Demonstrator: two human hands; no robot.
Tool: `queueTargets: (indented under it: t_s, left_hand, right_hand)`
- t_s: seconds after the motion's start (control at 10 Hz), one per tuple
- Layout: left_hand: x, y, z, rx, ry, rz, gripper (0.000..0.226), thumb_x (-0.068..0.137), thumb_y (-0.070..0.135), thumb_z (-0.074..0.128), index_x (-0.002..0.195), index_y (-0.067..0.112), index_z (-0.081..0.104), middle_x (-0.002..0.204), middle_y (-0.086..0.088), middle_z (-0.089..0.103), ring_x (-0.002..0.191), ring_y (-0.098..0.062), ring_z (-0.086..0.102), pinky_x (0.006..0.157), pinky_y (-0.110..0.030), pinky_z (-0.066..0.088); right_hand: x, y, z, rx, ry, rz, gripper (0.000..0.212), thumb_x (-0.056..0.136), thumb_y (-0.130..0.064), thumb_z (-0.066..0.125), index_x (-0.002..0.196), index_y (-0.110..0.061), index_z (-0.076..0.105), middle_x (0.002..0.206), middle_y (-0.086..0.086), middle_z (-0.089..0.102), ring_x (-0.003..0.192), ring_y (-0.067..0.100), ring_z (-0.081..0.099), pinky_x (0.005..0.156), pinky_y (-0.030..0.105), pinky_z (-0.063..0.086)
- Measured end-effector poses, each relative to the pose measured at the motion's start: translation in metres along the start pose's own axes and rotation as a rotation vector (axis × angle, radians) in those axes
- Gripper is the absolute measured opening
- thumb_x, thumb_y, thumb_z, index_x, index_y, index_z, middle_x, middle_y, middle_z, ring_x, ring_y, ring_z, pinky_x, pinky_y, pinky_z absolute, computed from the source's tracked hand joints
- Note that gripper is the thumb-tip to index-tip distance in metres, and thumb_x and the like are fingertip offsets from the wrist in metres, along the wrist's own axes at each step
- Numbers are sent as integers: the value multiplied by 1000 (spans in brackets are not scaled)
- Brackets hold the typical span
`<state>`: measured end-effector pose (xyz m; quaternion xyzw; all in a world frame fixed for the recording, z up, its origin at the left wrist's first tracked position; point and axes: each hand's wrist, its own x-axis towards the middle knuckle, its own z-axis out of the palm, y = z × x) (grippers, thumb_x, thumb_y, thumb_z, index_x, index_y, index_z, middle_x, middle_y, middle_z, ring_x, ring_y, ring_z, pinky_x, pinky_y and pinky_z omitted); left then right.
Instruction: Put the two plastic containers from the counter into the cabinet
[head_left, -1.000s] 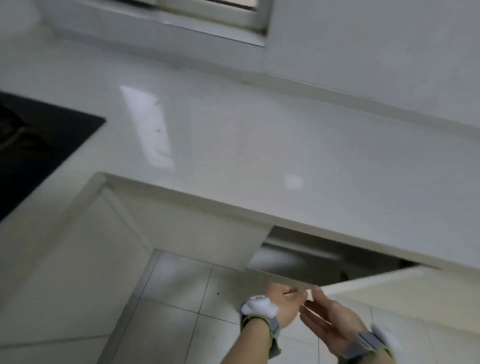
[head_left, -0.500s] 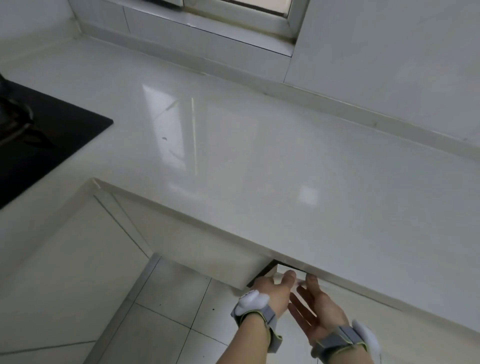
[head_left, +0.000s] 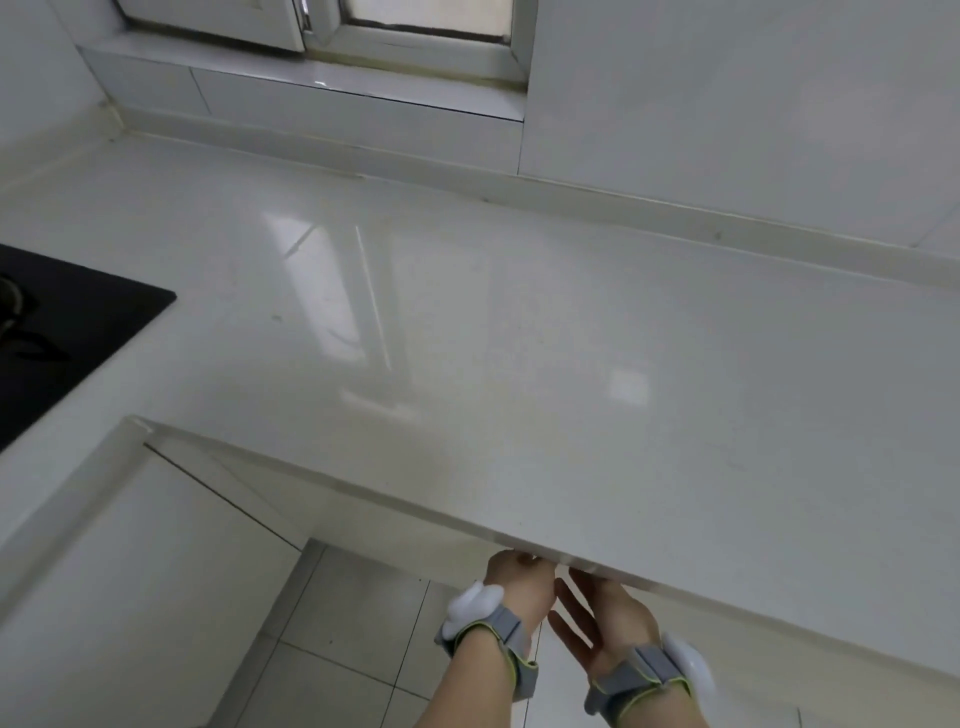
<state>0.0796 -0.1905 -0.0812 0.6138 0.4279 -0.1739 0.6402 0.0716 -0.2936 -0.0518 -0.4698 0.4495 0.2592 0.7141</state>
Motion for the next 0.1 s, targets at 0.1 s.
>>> queueTargets:
  t_s: [0.1]
  left_hand:
    - [-9, -7, -5, 38, -31, 65, 29, 85, 26, 61, 102, 3, 71, 114, -24, 70, 110, -38, 66, 97, -48, 54]
  right_hand:
    - [-17, 0, 5, -39, 7, -65, 51, 73, -36, 82, 114, -13, 62, 112, 3, 72, 96, 24, 72, 83, 39, 57]
